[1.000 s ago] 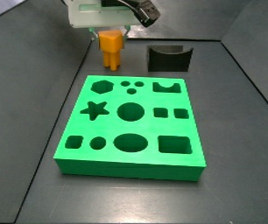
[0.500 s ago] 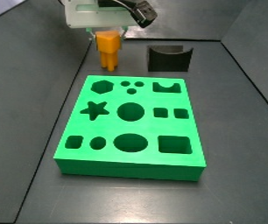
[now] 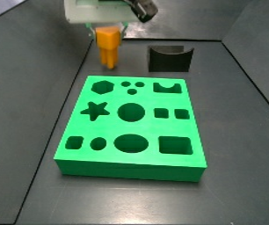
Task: Pick up the 3 prong object. Move up. Move to above the board. Insert the 3 prong object.
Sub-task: Move up, then move to above the board.
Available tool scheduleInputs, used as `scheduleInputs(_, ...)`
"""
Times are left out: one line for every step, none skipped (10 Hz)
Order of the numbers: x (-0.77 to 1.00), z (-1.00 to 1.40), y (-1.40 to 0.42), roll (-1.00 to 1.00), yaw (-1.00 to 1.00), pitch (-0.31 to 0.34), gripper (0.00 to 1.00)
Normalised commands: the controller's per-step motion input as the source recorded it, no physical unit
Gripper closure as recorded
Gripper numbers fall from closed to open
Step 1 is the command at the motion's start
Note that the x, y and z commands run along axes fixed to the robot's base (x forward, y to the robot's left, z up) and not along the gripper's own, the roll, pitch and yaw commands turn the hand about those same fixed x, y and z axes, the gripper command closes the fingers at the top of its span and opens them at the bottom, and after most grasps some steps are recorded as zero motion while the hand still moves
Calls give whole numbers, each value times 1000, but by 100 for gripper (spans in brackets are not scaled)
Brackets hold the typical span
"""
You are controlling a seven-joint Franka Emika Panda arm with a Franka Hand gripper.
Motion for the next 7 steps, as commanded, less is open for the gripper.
scheduleInputs(-18,596,-29,6,-25,9,100)
scheduleInputs(-19,396,-13,13,-23,17,100)
scheduleInputs(-18,290,-10,17,-23,23,100)
scheduleInputs(-36,1000,-137,21,299,210,100)
scheduleInputs(-33,1000,-140,25,295,208,100)
scheduleInputs(-25,1000,-129,34,210,174,100)
scheduleInputs(-22,1000,-119,38,163,156,100)
